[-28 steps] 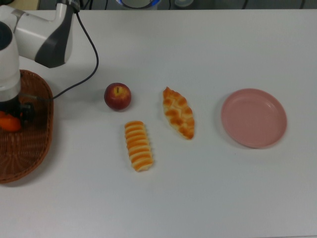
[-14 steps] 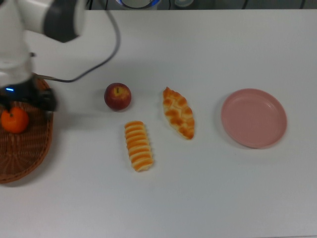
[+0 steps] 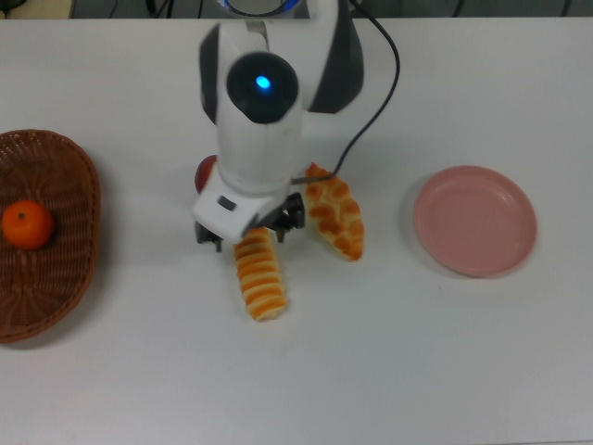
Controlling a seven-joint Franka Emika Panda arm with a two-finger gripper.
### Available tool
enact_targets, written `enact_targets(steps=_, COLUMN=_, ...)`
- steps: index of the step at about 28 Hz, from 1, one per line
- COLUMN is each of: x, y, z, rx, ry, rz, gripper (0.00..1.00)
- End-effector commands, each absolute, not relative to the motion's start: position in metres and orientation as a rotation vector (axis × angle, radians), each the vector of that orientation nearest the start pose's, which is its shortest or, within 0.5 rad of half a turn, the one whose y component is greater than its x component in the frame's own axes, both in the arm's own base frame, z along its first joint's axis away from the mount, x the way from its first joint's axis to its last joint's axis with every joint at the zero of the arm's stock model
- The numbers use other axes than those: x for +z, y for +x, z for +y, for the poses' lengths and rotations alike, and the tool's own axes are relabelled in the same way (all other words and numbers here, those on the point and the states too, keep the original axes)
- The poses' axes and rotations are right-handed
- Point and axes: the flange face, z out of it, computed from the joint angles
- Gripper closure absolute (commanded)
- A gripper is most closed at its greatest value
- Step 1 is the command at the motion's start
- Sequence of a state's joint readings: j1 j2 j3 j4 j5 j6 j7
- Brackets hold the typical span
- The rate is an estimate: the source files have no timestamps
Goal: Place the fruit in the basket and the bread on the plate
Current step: 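Move the gripper to the segmented bread roll and grasp it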
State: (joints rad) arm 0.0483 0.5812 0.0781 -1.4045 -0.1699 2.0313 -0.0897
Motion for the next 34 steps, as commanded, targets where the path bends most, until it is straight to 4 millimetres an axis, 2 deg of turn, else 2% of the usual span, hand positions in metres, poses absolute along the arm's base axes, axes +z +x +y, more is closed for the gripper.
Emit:
enact_targets(steps=1, x=0.345, y=0.724, z=0.090, rx=-0.172, ry=-3.236, rz=-0.555, gripper=0.00)
enact_targets(steps=7, x=0.319, y=0.727, z=0.104, rx=-0.226, ry=-3.246, rz=-0.646, gripper=0.00)
enact_targets(steps=8, x=0.315, y=0.727, z=0.106, rx=-0.225, ry=-3.253, rz=-0.667, gripper=0.03)
enact_targets(steps=9, x=0.312, y=0.726, z=0.108, rx=-0.222, ry=-3.261, rz=-0.690, gripper=0.13)
enact_targets(steps=10, x=0.312, y=0.726, z=0.110, rx=-0.225, ry=-3.275, rz=-0.701, gripper=0.55)
enact_targets(steps=11, x=0.311, y=0.726, z=0.110, rx=-0.227, ry=-3.277, rz=-0.679, gripper=0.76)
enact_targets(steps=13, x=0.311, y=0.726, z=0.111, rx=-0.231, ry=-3.284, rz=-0.595, gripper=1.00)
enact_targets(steps=16, x=0.314, y=0.727, z=0.105, rx=-0.256, ry=-3.305, rz=-0.390, gripper=1.00)
enact_targets(steps=19, x=0.318, y=0.728, z=0.104, rx=-0.268, ry=-3.306, rz=-0.360, gripper=1.00)
enact_targets(steps=24, x=0.339, y=0.728, z=0.107, rx=-0.314, ry=-3.295, rz=-0.326, gripper=1.00)
enact_targets(steps=25, x=0.352, y=0.727, z=0.111, rx=-0.339, ry=-3.275, rz=-0.309, gripper=1.00)
enact_targets(steps=28, x=0.367, y=0.725, z=0.120, rx=-0.361, ry=-3.240, rz=-0.287, gripper=1.00)
enact_targets(steps=30, x=0.379, y=0.722, z=0.138, rx=-0.384, ry=-3.211, rz=-0.305, gripper=1.00)
enact_targets(steps=31, x=0.389, y=0.716, z=0.160, rx=-0.405, ry=-3.190, rz=-0.345, gripper=1.00)
enact_targets(steps=34, x=0.404, y=0.705, z=0.198, rx=-0.430, ry=-3.162, rz=-0.426, gripper=1.00)
